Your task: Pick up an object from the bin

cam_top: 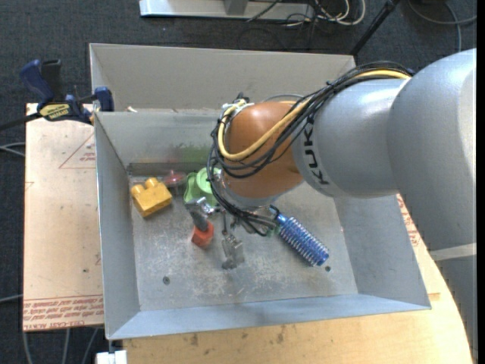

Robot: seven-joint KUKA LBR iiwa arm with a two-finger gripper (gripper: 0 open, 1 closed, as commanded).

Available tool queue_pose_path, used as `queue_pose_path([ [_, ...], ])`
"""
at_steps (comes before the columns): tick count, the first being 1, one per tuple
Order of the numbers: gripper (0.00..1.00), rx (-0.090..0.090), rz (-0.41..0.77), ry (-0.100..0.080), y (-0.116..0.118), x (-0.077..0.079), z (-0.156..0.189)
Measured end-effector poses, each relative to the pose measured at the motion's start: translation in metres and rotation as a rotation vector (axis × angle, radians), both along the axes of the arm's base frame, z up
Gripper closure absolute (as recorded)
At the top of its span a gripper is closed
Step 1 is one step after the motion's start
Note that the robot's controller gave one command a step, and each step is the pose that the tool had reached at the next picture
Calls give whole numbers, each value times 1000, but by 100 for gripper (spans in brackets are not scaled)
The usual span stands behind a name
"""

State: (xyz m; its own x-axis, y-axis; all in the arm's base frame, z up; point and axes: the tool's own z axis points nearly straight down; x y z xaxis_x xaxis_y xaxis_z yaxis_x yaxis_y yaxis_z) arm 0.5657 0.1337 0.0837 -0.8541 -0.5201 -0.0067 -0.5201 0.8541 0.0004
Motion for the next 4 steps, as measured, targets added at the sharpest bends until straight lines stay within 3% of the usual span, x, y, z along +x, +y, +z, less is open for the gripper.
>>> queue_pose_path([
  [1, 0, 0, 154, -10, 5, 5, -9],
  [2, 0, 2, 152, -6, 0, 19, -10],
  [4, 0, -2, 452, -6, 17, 36, -11],
])
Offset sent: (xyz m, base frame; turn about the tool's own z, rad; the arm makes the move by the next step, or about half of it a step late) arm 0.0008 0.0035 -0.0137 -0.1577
